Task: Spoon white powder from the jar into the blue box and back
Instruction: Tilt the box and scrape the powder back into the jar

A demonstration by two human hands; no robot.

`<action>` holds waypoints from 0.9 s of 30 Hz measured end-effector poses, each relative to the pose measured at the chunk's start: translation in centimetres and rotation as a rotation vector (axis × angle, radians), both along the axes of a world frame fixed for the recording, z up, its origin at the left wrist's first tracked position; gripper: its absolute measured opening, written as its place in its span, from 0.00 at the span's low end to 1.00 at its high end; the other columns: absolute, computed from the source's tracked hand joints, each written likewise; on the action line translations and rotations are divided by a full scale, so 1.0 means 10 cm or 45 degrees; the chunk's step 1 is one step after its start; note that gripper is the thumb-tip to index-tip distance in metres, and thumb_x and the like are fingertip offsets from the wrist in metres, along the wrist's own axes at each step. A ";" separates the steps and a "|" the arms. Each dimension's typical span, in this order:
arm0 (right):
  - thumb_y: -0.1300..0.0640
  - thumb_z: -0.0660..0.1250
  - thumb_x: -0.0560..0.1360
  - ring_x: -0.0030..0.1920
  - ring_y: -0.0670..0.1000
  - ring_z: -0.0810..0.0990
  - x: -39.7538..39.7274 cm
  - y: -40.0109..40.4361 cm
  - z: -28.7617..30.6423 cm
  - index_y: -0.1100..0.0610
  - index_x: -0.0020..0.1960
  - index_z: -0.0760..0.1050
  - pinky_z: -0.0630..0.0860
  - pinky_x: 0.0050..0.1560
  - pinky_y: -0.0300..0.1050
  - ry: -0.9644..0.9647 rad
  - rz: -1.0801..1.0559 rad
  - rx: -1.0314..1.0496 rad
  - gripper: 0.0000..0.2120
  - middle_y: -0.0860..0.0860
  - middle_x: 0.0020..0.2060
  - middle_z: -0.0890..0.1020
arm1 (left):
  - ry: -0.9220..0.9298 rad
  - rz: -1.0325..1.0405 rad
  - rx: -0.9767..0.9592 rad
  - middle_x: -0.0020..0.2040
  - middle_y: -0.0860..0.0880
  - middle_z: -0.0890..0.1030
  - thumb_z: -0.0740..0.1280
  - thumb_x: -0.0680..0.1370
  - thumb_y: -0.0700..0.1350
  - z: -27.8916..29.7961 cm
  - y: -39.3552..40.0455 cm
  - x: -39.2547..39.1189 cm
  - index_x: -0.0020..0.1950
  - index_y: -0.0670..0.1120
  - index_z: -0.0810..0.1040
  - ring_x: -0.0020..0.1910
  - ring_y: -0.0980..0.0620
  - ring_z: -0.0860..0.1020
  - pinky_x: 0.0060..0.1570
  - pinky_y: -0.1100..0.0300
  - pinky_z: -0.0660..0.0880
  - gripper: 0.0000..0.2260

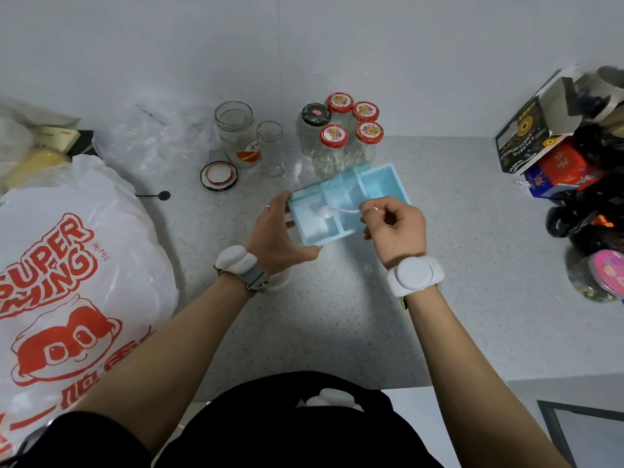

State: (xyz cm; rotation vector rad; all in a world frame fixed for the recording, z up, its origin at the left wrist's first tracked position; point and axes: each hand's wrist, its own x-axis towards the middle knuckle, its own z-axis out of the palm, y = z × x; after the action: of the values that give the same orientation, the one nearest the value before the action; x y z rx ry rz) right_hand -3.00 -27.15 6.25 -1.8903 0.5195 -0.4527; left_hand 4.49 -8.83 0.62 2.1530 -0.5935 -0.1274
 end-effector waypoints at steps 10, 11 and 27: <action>0.55 0.67 0.72 0.33 0.57 0.79 0.02 0.11 -0.06 0.54 0.42 0.82 0.80 0.40 0.53 -0.030 0.125 -0.202 0.05 0.55 0.30 0.79 | -0.075 -0.025 -0.029 0.63 0.46 0.74 0.81 0.58 0.52 -0.05 0.04 0.01 0.68 0.43 0.65 0.59 0.52 0.76 0.56 0.62 0.77 0.44; 0.56 0.68 0.73 0.33 0.55 0.79 0.02 0.10 -0.06 0.55 0.42 0.82 0.78 0.40 0.49 -0.050 0.157 -0.289 0.05 0.53 0.31 0.80 | -0.077 -0.029 -0.028 0.63 0.46 0.74 0.81 0.58 0.52 -0.06 0.04 0.01 0.68 0.43 0.65 0.59 0.51 0.76 0.56 0.63 0.77 0.44; 0.59 0.64 0.76 0.36 0.58 0.79 0.01 0.16 -0.17 0.58 0.49 0.81 0.77 0.35 0.48 -0.104 0.540 -0.906 0.08 0.55 0.37 0.80 | -0.059 0.138 -0.091 0.61 0.44 0.74 0.83 0.58 0.47 -0.10 0.03 -0.04 0.67 0.38 0.65 0.56 0.54 0.74 0.53 0.77 0.68 0.44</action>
State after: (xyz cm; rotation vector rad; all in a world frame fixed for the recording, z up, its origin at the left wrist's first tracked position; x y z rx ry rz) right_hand -2.86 -25.56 4.56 -2.5642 -0.1373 -0.4609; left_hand 4.12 -8.57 -0.43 2.1183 -0.4988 0.0030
